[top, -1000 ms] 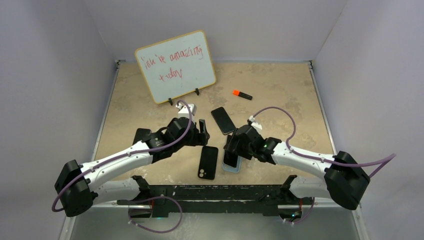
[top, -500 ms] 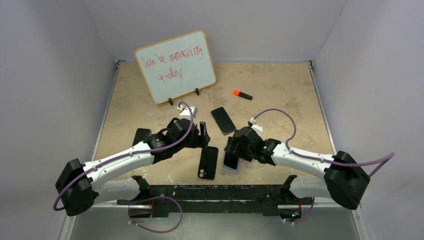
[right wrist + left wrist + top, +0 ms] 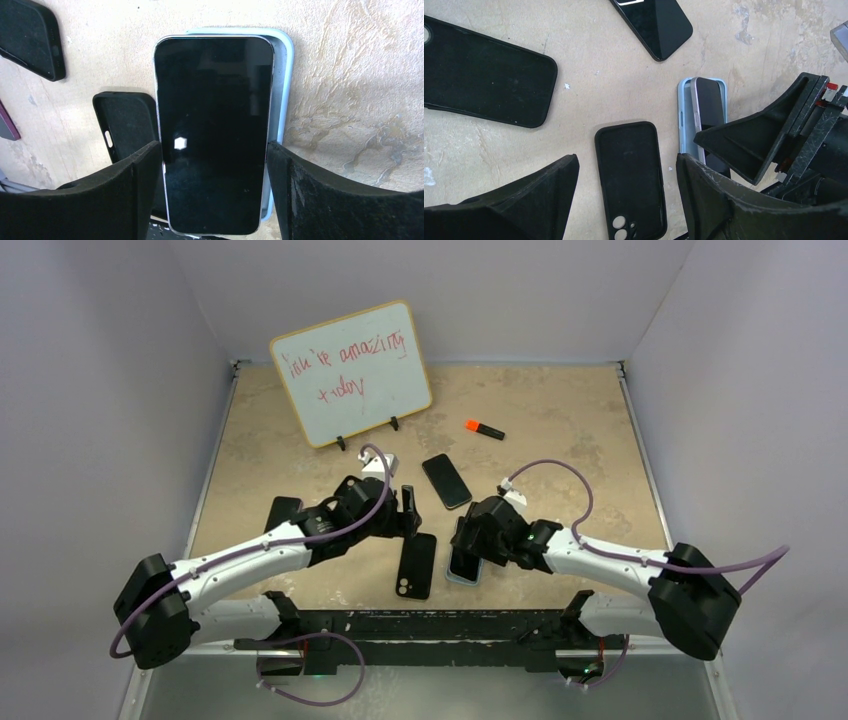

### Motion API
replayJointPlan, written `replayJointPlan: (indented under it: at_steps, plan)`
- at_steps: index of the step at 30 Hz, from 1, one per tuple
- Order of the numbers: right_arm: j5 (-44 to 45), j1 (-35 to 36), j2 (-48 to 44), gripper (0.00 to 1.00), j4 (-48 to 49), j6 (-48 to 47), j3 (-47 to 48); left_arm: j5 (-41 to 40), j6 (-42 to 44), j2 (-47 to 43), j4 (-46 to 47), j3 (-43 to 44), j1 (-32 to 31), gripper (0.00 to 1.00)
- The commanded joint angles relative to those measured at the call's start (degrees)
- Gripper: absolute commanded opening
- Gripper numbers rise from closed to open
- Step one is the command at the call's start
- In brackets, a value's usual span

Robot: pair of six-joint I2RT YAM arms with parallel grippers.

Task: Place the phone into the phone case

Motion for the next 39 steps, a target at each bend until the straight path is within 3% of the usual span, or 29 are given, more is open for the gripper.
replayJointPlan:
  at_steps: [1, 6, 10, 16, 26, 39]
  plan:
    - [3.2, 0.4, -0.9, 0.79, 0.0, -0.5, 0.2, 1.4, 1.2, 0.3, 1.8, 2.0, 0.3, 0.73]
    - [3.0, 0.4, -2.0, 0.89, -1.2, -0.4, 1.3, 5.5, 2.1, 2.3, 2.7, 2.9, 0.2, 0.71]
    - [2.2, 0.4, -4.2, 0.90, -2.3, -0.1, 1.6, 8.3, 2.5, 3.4, 3.7, 3.0, 0.2, 0.67]
    - [-0.6, 0.3, -8.5, 0.82, -4.9, -1.8, 1.6, 12.5, 2.9, 5.4, 6.9, 2.3, 0.2, 0.61]
    - [0.7, 0.0, -10.6, 0.60, -6.8, -4.7, -0.5, 21.1, 3.5, 13.7, 13.4, 3.5, 0.2, 0.50]
    - [-7.8, -9.8, -11.7, 0.56, -2.2, -9.8, -5.8, 24.8, 3.5, 24.5, 18.8, 7.2, -1.5, 0.41]
